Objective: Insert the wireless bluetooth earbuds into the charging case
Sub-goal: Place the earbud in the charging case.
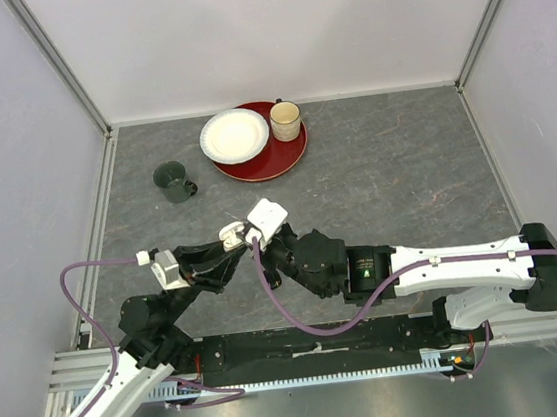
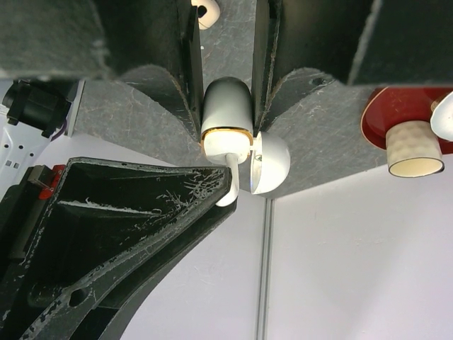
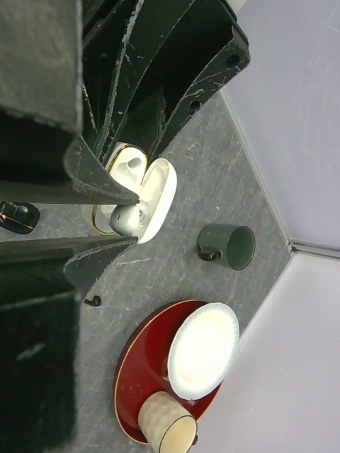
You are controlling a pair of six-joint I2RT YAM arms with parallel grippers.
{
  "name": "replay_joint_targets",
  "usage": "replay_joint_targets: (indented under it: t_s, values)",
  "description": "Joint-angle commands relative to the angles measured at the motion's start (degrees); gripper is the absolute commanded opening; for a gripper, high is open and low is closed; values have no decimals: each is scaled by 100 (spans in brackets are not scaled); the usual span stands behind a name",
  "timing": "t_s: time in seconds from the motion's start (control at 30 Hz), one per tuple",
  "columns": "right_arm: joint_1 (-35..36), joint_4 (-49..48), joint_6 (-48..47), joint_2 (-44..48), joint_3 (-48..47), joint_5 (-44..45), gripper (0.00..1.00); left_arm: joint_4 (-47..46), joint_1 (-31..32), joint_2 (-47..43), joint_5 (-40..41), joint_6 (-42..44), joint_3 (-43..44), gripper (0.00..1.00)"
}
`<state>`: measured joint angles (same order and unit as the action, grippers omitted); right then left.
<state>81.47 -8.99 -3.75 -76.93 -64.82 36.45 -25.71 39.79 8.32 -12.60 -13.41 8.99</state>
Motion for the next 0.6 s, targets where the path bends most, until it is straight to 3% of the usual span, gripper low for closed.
replay_joint_targets:
  t_s: [0.0,0.57]
  values:
    - [-70,310,67,37,-251,-67,0,-338,-15,-120,-14,260,252,2]
    - [-105,1312,357,-95,-672,-410,5,-399,-15,-94,47,383,270,2]
